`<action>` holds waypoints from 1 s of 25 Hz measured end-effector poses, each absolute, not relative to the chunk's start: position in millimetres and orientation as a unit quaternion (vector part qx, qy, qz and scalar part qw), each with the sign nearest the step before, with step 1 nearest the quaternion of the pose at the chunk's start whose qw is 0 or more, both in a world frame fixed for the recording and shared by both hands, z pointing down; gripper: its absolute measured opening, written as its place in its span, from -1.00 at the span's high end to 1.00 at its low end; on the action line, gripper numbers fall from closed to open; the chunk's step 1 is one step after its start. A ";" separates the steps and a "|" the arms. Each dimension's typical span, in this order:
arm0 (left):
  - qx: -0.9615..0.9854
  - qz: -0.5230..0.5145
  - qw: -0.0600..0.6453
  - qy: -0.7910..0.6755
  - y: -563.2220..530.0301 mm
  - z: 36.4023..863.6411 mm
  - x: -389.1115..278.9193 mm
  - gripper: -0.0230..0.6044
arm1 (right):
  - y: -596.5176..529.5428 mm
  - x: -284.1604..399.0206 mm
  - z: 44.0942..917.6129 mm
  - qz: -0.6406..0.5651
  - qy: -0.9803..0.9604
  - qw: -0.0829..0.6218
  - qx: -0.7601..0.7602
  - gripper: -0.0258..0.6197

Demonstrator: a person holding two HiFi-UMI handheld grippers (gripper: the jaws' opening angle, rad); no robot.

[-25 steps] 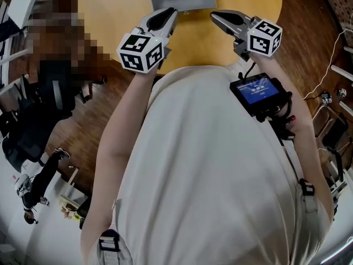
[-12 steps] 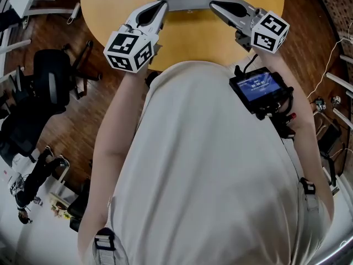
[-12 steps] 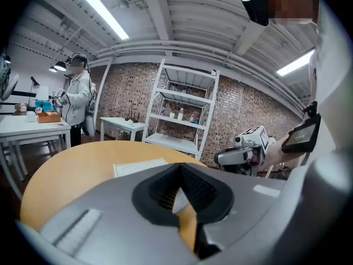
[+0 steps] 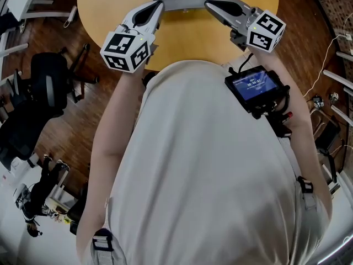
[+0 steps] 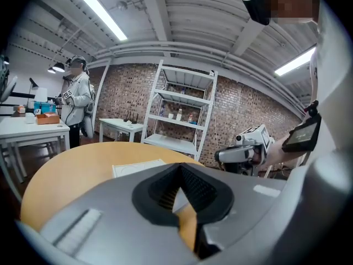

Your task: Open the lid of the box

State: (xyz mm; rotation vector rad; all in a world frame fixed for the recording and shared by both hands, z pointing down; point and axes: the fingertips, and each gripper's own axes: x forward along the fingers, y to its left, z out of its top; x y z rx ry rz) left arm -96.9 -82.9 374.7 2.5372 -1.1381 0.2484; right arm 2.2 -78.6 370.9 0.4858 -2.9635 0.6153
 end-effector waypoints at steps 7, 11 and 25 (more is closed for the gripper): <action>0.894 0.089 0.176 -0.401 -80.8 374.4 -98.8 0.93 | -73.2 0.4 373.3 0.200 -0.966 0.048 0.158 0.92; 0.895 0.089 0.176 -0.399 -77.0 372.8 -97.6 0.93 | -68.2 0.2 372.9 0.200 -0.966 0.050 0.159 0.92; 0.893 0.088 0.180 -0.403 -73.7 374.2 -101.3 0.93 | -65.6 -5.8 374.6 0.203 -0.966 0.054 0.150 0.92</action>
